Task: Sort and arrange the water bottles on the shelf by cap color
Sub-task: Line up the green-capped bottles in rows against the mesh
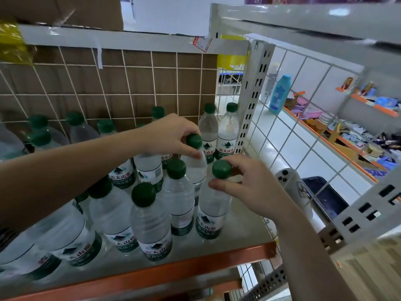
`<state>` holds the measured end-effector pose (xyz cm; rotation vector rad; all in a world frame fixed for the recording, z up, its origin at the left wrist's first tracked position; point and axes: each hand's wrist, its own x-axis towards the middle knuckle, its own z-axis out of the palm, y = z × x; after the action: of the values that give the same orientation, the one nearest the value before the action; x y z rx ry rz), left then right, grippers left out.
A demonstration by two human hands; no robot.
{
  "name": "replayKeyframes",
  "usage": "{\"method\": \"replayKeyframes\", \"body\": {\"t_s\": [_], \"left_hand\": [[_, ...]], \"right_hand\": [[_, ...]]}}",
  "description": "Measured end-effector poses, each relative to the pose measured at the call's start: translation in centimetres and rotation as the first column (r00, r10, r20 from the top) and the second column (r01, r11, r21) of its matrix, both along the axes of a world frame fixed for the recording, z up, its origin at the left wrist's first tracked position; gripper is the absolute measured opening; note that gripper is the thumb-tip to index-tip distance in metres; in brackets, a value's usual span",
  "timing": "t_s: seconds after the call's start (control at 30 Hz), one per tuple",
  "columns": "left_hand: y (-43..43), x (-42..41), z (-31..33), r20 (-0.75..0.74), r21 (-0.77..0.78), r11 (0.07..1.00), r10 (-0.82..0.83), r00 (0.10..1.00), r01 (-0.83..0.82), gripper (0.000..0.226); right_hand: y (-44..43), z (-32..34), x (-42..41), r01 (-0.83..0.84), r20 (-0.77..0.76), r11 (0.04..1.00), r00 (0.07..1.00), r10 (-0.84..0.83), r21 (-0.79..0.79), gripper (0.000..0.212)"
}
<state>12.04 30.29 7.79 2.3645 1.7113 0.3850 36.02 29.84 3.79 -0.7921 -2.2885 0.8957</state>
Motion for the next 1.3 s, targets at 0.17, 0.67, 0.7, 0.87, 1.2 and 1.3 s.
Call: {"method": "replayKeyframes", "body": {"t_s": [0.17, 0.67, 0.7, 0.87, 1.2, 1.3], "left_hand": [[1.2, 0.2, 0.3, -0.009, -0.024, 1.0, -0.01, 1.0, 0.01, 0.034], [8.3, 2.6, -0.2, 0.04, 0.133, 0.968, 0.212, 0.976, -0.215, 0.059], [8.4, 2.7, -0.5, 0.056, 0.14, 0.963, 0.226, 0.973, -0.232, 0.058], [8.4, 1.4, -0.3, 0.139, 0.028, 0.991, 0.124, 0.983, -0.129, 0.049], [9.4, 1.2, -0.8, 0.06, 0.101, 0.986, 0.129, 0.99, -0.135, 0.042], [9.3, 1.5, -1.2, 0.082, 0.13, 0.975, 0.17, 0.982, -0.18, 0.04]], "right_hand": [[2.6, 0.7, -0.5, 0.081, -0.034, 0.992, 0.996, -0.084, -0.093, 0.019], [14.4, -0.2, -4.2, 0.455, -0.084, 0.885, 0.882, -0.463, -0.101, 0.039], [14.6, -0.2, -4.2, 0.446, -0.086, 0.888, 0.886, -0.456, -0.113, 0.038], [14.6, -0.5, -3.6, 0.405, -0.07, 0.908, 0.908, -0.413, -0.106, 0.037], [14.3, -0.4, -3.7, 0.405, -0.046, 0.914, 0.913, -0.406, -0.029, 0.033], [14.5, -0.4, -3.7, 0.413, -0.043, 0.91, 0.909, -0.414, -0.013, 0.027]]}}
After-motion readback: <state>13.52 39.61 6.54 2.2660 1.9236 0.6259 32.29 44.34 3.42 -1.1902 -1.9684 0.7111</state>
